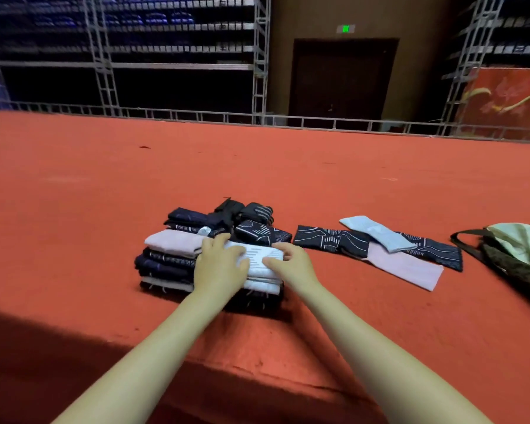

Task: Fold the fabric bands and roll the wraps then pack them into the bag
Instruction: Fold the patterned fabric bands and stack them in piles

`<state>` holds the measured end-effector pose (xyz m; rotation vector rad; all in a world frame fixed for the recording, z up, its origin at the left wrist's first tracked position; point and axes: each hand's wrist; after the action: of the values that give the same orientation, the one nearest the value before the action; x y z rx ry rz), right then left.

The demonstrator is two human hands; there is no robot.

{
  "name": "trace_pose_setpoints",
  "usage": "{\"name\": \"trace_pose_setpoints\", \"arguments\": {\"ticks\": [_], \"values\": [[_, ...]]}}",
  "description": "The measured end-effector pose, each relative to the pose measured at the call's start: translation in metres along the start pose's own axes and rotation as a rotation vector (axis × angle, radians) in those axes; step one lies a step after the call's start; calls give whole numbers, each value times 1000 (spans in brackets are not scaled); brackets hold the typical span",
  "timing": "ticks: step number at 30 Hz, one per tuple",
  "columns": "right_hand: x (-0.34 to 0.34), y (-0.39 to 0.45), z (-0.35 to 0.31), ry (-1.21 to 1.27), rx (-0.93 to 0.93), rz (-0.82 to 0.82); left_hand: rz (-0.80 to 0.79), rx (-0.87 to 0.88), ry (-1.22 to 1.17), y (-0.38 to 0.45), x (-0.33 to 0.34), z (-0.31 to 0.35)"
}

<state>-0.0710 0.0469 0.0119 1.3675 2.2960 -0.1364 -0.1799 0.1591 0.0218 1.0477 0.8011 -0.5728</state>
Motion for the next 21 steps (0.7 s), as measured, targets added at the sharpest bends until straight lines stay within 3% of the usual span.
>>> {"name": "trace_pose_setpoints", "arguments": {"ticks": [2, 5, 9, 16, 18, 21], "values": [[1, -1, 12, -142, -18, 8, -27, 130, 136, -6, 8, -1], [-11, 0, 25, -166, -67, 16, -65, 253, 242, 0, 10, -6], [-54, 10, 55, -237, -94, 93, -117, 245, 90, 14, -1, 3], [-184, 18, 152, -697, 215, 347, -54, 391, -361, 31, 23, 98], [-213, 16, 173, -703, 285, 375, -84, 413, -427, 34, 46, 129], [-227, 23, 188, -677, 242, 349, -196, 373, -479, 41, 95, 163]]}}
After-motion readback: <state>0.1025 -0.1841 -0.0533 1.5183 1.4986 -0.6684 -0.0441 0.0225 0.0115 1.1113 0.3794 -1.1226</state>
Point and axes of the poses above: each hand's wrist, its own y-axis towards the middle knuckle, its own x-axis out of the palm, z = x × y, and after that the axes turned 8 degrees about x, right-handed
